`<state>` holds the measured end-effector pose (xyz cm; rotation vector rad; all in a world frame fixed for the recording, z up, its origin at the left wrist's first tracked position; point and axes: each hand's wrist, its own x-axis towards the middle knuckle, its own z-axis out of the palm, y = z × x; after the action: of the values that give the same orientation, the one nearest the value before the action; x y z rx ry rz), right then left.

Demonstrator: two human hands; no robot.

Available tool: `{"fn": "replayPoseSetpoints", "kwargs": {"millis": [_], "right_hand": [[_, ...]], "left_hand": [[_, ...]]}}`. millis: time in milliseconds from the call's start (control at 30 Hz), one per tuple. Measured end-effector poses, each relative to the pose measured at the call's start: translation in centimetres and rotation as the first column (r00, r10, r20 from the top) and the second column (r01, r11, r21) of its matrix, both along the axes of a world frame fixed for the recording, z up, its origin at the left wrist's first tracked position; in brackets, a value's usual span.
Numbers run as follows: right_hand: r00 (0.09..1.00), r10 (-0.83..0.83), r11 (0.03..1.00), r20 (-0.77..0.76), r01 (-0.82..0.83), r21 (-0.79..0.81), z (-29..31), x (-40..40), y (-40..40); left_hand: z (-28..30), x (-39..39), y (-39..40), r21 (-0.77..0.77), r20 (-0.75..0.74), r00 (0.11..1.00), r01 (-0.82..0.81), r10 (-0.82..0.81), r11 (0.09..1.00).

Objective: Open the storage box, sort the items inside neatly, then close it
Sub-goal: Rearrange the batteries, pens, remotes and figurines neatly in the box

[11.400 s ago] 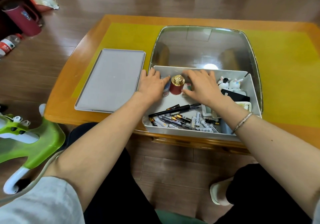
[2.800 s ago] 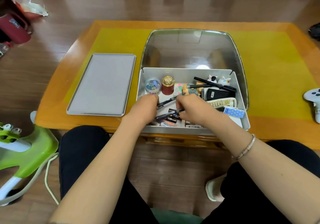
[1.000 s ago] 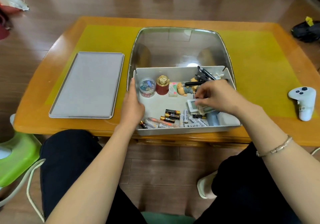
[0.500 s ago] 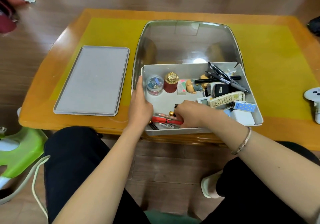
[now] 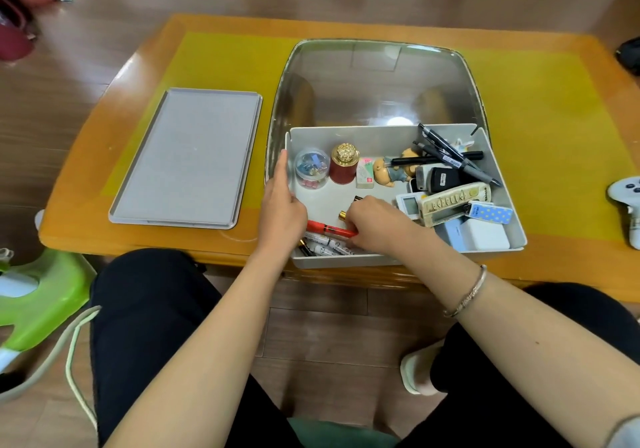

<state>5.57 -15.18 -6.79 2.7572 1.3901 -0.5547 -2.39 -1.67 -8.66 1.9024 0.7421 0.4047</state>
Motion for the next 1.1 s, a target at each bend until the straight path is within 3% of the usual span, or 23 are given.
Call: {"fn": "replayPoseSetpoints", "kwargs": {"millis": [133,233,367,533,667,1100], "right_hand": [[0.992,-0.129,0.991,0.002,0.129,0.046,1.9,0.8,-1.0],[0.950,-0.314,0.925,-0.005,0.307,0.225,4.2,2.2,-3.0],[0.832,-0.548,0.761,0.084,0.455,0.462,6.3,4.9,-6.9],[0.665,-0.736,0.635,0.129,0.612,0.471,5.7,7.6,-10.6],[0.633,-0.765,0.620,0.118,0.675,0.399,4.5,8.2,-11.3],[0.606,-0.781,0.596,0.148,0.655,0.464,3.8,8.4,-11.5]], "left_hand": [[-0.1,0.0,0.2,0.006,0.016,1.000,-0.020,0.020,1.000],[-0.4,0.0,0.2,0.029,0.005,1.000,-0.021,0.021,0.999],[-0.4,0.1,0.2,0.031,-0.007,1.000,-0.014,0.014,0.999],[-0.5,0.0,0.1,0.052,-0.029,0.999,-0.020,0.022,0.998],[-0.4,0.0,0.1,0.061,-0.040,0.999,-0.018,0.020,0.998],[-0.4,0.0,0.0,0.093,-0.094,0.995,-0.024,0.033,0.995]]}}
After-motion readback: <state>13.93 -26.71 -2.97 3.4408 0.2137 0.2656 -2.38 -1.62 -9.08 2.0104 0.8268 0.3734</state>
